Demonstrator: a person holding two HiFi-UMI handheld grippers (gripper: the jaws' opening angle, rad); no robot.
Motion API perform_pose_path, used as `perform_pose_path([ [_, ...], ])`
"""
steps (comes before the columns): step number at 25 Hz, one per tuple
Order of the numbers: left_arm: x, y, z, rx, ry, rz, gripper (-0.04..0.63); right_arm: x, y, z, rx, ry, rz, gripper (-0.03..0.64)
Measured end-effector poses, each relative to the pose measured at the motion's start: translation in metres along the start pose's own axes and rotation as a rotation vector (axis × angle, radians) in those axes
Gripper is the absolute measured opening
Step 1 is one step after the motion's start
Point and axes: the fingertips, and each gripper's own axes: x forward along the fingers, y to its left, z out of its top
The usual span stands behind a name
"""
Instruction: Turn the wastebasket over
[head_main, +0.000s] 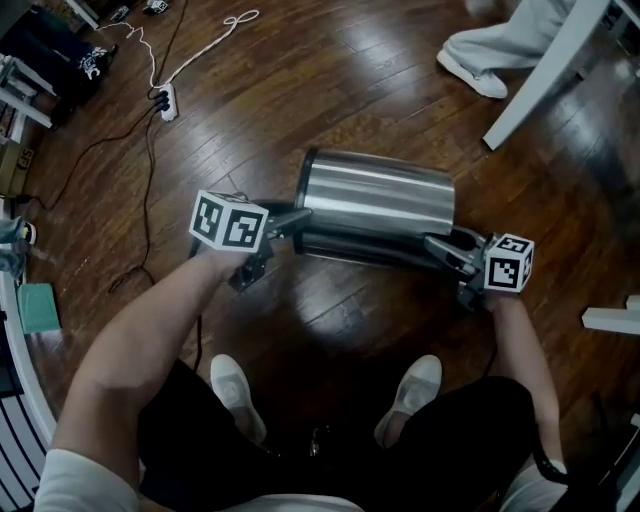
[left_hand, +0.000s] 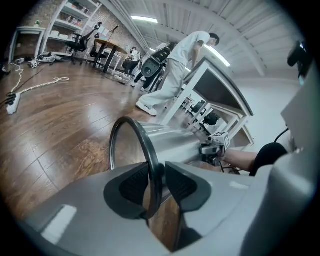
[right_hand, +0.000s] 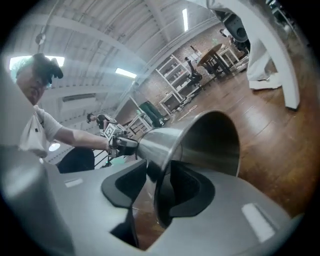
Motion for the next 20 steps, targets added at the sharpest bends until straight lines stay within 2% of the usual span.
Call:
perform_pose_path([
  [2,0.000,0.000,0.001,-0.005,0.002,-0.004,0.102,-0.018,-0.007,-0.003,-0.008,0.002,-0.087,0.159],
  [4,0.000,0.001,0.001,-0.017,0.014,-0.006,0.097,-0.027,-0.008,-0.005,-0.026,0.016,-0.148,0.139],
  [7,0.001,0.001,0.000,-0.032,0.031,-0.001,0.092,-0.026,-0.005,-0.003,-0.039,0.043,-0.202,0.080],
  [11,-0.005,-0.006,0.010,-0.001,0.024,-0.001,0.089,-0.026,-0.008,0.001,-0.015,0.047,-0.228,0.084],
  [13,-0.016,-0.014,0.027,0.050,-0.001,0.004,0.086,-0.024,-0.007,0.003,-0.004,0.045,-0.206,0.086],
  [16,-0.037,-0.030,0.052,0.169,-0.018,0.023,0.082,-0.014,-0.007,-0.002,0.030,0.036,-0.162,0.094],
  [20,-0.054,-0.049,0.068,0.374,0.049,0.097,0.083,0.010,-0.009,-0.021,0.077,0.034,-0.115,0.092],
])
